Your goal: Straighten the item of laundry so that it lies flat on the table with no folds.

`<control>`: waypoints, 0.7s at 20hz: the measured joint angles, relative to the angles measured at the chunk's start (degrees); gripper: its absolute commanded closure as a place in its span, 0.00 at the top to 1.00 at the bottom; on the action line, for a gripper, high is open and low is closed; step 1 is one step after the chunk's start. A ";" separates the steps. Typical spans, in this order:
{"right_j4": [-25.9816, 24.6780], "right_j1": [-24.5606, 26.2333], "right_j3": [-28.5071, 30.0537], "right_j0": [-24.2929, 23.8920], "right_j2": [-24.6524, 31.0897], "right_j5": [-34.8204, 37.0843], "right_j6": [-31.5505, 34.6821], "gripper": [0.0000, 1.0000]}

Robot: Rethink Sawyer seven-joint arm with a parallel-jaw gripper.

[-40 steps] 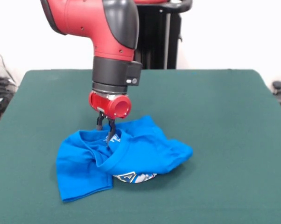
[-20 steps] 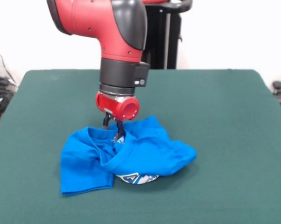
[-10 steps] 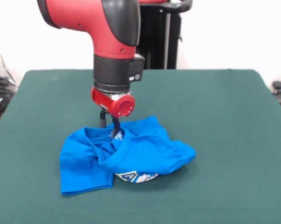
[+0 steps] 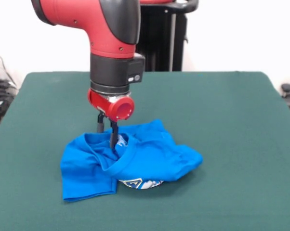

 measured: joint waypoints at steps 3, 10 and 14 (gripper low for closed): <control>-0.86 0.02 -0.65 -0.24 0.07 0.08 0.00 0.00; -1.02 0.02 -1.33 -3.40 1.56 3.57 0.00 0.00; -1.03 0.02 -1.48 -5.13 1.91 5.68 0.00 0.00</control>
